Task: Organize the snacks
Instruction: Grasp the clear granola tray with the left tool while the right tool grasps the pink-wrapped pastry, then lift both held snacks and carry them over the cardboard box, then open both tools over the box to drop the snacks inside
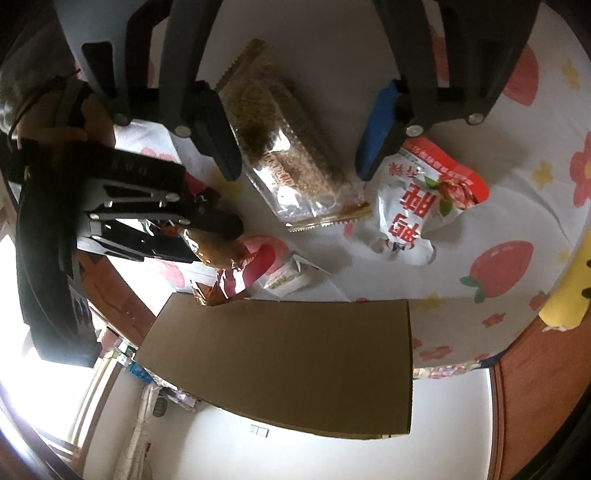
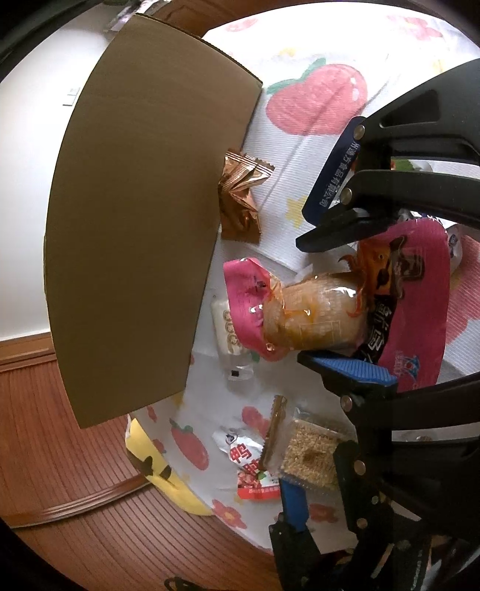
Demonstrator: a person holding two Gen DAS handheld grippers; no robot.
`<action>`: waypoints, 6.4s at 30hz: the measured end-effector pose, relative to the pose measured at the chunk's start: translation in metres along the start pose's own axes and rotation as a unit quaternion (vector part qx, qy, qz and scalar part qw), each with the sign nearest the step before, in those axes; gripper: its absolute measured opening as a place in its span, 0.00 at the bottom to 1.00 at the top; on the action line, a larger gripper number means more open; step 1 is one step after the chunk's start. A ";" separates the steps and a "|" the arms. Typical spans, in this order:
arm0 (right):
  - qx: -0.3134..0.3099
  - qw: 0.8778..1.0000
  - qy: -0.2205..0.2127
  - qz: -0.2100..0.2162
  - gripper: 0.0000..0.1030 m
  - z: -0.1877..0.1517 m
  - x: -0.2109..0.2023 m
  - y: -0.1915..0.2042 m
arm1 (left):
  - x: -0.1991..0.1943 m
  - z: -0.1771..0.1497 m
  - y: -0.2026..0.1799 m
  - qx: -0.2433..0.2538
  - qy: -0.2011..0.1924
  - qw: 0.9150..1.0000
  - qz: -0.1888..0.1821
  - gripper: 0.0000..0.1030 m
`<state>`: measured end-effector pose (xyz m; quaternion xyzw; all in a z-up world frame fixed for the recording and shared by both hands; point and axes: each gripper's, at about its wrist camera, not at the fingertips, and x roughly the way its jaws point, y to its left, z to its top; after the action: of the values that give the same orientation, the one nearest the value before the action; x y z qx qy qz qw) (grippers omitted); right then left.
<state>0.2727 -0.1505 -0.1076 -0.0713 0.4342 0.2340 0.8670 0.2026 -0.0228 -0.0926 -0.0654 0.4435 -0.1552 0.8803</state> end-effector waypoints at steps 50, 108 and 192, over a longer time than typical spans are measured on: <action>-0.004 1.000 0.000 -0.008 0.54 0.000 0.001 0.001 | -0.001 -0.025 -0.033 0.082 -0.018 0.995 0.051 0.48; -0.004 0.996 -0.089 -0.016 0.39 -0.003 -0.100 -0.003 | -0.051 0.022 -0.020 0.075 -0.120 0.990 0.029 0.48; 0.033 0.993 -0.089 -0.069 0.54 0.137 -0.030 -0.095 | -0.006 0.195 0.004 0.076 -0.169 0.983 0.018 0.53</action>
<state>0.4005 -0.1995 -0.0078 -0.0512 0.3564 0.1641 0.9184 0.3560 -0.0215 0.0278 -0.0154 0.2764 -0.1598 0.9475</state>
